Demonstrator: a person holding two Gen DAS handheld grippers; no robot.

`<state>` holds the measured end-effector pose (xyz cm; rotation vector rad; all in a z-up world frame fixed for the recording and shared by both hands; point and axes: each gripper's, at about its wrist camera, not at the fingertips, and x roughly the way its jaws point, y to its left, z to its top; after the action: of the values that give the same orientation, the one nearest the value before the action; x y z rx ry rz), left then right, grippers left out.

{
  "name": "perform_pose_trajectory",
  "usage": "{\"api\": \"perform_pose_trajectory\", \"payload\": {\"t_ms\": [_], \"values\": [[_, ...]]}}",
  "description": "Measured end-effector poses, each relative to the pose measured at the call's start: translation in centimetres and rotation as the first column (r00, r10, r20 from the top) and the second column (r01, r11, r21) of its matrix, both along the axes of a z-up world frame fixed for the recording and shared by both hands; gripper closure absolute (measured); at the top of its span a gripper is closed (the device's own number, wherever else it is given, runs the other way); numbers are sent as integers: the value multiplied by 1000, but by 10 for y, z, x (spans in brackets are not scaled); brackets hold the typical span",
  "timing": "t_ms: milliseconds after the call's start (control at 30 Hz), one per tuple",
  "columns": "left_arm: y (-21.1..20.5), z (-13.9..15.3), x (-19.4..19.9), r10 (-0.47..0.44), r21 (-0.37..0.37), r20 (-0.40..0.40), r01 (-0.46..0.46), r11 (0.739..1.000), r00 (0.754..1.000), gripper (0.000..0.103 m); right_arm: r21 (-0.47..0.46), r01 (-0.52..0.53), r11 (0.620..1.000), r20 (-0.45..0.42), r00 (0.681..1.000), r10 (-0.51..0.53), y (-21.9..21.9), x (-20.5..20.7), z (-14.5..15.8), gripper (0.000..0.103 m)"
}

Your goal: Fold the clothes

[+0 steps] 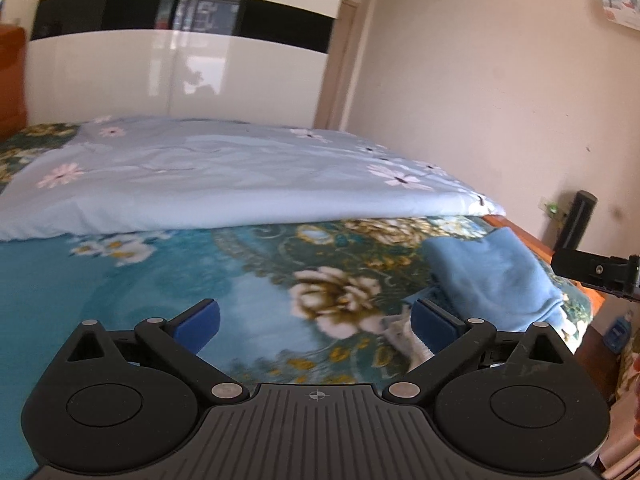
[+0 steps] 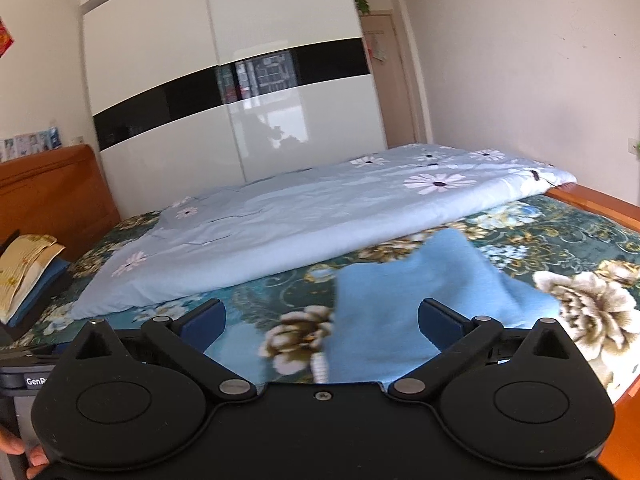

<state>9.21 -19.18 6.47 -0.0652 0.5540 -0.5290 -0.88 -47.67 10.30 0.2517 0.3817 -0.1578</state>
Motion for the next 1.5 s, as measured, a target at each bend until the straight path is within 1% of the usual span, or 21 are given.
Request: {"api": "perform_pose_trajectory", "payload": {"t_ms": [133, 433, 667, 967, 1200, 1333, 1500], "values": [[37, 1, -7, 58, -21, 11, -58, 998, 998, 0, -3, -43, 999, -6, 999, 43, 27, 4, -3, 1], [108, 3, -21, 172, -24, 45, -171, 985, 984, 0, 25, -132, 991, -1, 991, 132, 95, 19, -8, 1], [149, 1, -28, 235, -19, 50, -234, 972, 971, 0, 39, -199, 979, 1, 980, 199, 142, 34, -10, 1], [182, -8, -39, 282, -15, 39, -282, 959, 959, 0, 68, -254, 965, -8, 967, 255, 187, 40, -19, 1], [197, -17, -48, 305, -16, 27, -304, 952, 952, 0, 82, -242, 967, -21, 969, 244, 208, 40, -35, 1], [207, -25, -51, 339, -22, 17, -339, 941, 941, 0, 85, -239, 967, -29, 970, 242, 218, 39, -44, 1], [211, -36, -55, 351, 4, 17, -352, 936, 936, 0, 73, -239, 968, -49, 969, 243, 232, 38, -57, 1]]}}
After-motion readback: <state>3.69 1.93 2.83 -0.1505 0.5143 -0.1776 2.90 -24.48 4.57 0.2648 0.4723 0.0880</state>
